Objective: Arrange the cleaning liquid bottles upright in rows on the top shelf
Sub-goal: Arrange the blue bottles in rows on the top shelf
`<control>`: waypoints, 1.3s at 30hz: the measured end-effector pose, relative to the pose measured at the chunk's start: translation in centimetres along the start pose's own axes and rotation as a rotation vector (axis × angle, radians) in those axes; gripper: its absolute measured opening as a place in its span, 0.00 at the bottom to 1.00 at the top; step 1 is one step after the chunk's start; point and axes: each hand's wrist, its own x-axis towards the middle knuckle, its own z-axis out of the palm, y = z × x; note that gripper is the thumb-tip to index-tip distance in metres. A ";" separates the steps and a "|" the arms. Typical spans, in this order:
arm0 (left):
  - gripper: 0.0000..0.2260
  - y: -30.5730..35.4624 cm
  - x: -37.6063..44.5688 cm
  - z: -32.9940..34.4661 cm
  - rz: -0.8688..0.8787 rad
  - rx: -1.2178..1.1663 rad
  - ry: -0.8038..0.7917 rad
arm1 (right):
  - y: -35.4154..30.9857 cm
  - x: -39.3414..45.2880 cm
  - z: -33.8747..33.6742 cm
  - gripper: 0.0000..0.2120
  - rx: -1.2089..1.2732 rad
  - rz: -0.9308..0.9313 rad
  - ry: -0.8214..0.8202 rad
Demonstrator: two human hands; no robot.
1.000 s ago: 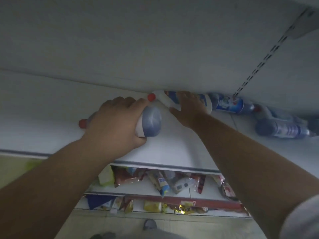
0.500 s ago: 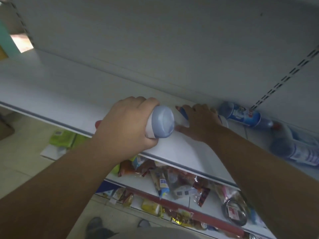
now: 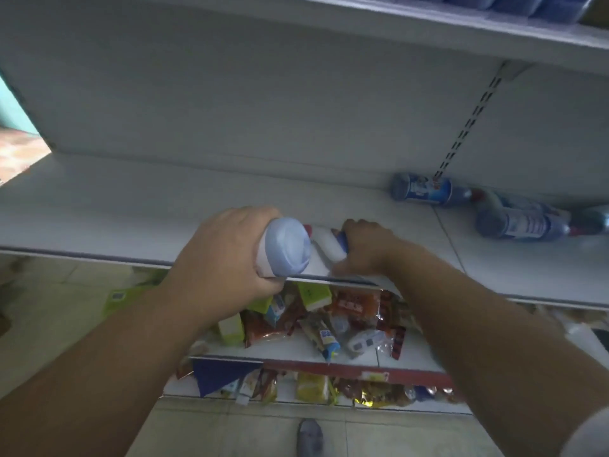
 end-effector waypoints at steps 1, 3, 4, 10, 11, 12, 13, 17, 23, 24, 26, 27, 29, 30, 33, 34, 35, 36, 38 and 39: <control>0.23 -0.2 -0.7 -0.5 0.010 -0.010 -0.009 | -0.6 -1.1 0.1 0.33 0.019 0.007 0.033; 0.23 -0.6 -2.3 -1.5 0.021 -0.038 -0.019 | -2.0 -3.6 0.3 0.38 0.119 -0.004 0.114; 0.23 -0.8 -3.0 -1.9 0.019 -0.059 -0.025 | -2.8 -5.0 0.2 0.38 0.205 -0.008 0.158; 0.21 -1.0 -6.4 -4.1 -0.023 -0.116 -0.048 | -8.4 -13.8 -0.4 0.26 0.678 -0.054 0.381; 0.22 -0.8 -6.9 -4.5 -0.036 -0.119 -0.052 | -9.1 -15.1 -0.8 0.26 0.766 -0.050 0.397; 0.23 -0.6 -7.3 -5.0 -0.049 -0.123 -0.048 | -9.7 -16.3 -1.3 0.25 0.863 -0.051 0.406; 0.24 -0.2 -7.6 -5.6 -0.062 -0.125 -0.037 | -10.1 -17.4 -2.0 0.25 0.953 -0.070 0.415; 0.28 2.4 -8.0 -8.0 -0.131 -0.153 0.003 | -10.9 -20.9 -6.3 0.22 1.156 -0.237 0.450; 0.28 8.3 -5.9 -12.5 -0.225 -0.236 0.020 | -10.9 -25.5 -15.8 0.15 1.268 -0.320 0.497; 0.27 9.6 -5.4 -13.6 -0.218 -0.250 0.047 | -10.9 -26.3 -17.7 0.16 1.245 -0.331 0.525; 0.22 12.1 -4.7 -15.8 -0.200 -0.246 0.085 | -10.8 -27.8 -21.4 0.17 1.197 -0.354 0.597; 0.19 13.3 -4.3 -16.8 -0.192 -0.234 0.101 | -10.7 -28.3 -22.9 0.15 1.193 -0.361 0.633; 0.18 15.3 -3.8 -18.9 -0.173 -0.193 0.140 | -10.7 -28.9 -25.5 0.14 1.217 -0.367 0.694; 0.18 16.2 -3.6 -19.8 -0.164 -0.172 0.150 | -10.6 -29.0 -26.7 0.13 1.230 -0.366 0.723; 0.15 18.5 -3.1 -22.2 -0.145 -0.123 0.116 | -10.6 -29.2 -29.2 0.11 1.205 -0.351 0.793; 0.14 18.9 -2.7 -22.9 -0.135 -0.116 0.110 | -10.5 -28.9 -29.9 0.13 1.181 -0.335 0.804; 0.14 19.2 -2.1 -23.5 -0.123 -0.106 0.107 | -10.4 -28.6 -30.6 0.14 1.162 -0.308 0.808; 0.14 19.4 -1.5 -24.1 -0.113 -0.090 0.104 | -10.3 -28.0 -31.2 0.15 1.148 -0.281 0.812; 0.15 19.6 0.0 -25.1 -0.098 -0.040 0.105 | -10.0 -26.8 -32.3 0.17 1.112 -0.235 0.832; 0.15 19.7 0.6 -25.4 -0.094 -0.023 0.103 | -9.9 -26.3 -32.8 0.18 1.089 -0.217 0.841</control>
